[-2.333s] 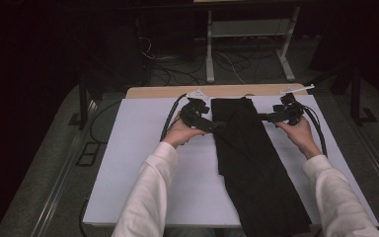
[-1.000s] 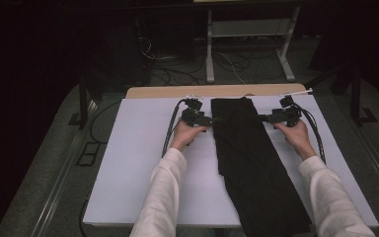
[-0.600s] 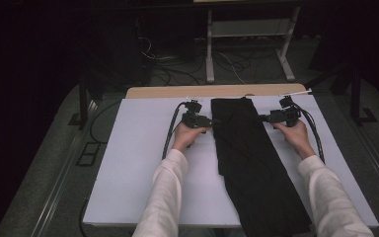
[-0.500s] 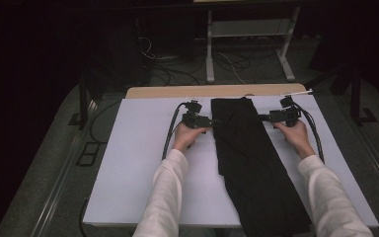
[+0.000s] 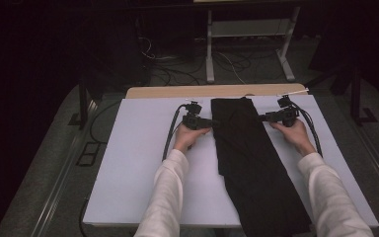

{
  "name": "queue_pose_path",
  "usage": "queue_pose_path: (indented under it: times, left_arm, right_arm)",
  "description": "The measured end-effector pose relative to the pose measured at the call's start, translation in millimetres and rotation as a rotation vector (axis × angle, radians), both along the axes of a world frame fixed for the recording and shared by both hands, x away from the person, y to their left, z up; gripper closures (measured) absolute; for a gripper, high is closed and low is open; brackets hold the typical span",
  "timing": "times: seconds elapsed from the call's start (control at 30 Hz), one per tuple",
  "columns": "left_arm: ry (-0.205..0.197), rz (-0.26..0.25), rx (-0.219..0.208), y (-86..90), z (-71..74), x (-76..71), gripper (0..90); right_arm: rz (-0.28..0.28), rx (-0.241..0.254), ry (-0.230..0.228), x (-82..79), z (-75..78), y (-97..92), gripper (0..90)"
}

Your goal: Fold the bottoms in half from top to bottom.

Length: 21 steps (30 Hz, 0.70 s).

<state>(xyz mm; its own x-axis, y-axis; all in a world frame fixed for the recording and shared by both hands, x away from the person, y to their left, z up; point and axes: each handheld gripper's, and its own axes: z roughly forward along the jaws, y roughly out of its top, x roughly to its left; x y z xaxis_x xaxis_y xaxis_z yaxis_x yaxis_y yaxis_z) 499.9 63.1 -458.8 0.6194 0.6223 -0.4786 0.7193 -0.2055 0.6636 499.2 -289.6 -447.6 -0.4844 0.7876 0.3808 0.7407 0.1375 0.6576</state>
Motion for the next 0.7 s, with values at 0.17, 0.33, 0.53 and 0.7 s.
queue_pose_path:
  times: [0.17,0.33,0.53,0.7]
  left_arm:
    - [0.008,-0.004,-0.004,-1.4,-1.0,-0.3,45.7]
    - [0.015,-0.008,-0.012,-1.9,-2.1,-0.1,48.9]
    - [0.022,-0.005,-0.021,-3.4,-2.7,-0.3,54.3]
    - [0.038,-0.006,-0.034,-4.4,-5.2,0.3,59.6]
  right_arm:
    - [0.004,0.008,0.017,2.3,-5.5,2.0,30.7]
    - [0.006,0.02,0.03,3.5,-8.0,3.7,35.1]
    - [0.017,0.037,0.04,5.3,-9.2,7.0,41.9]
    - [0.016,0.027,0.038,4.8,-9.7,11.4,52.5]
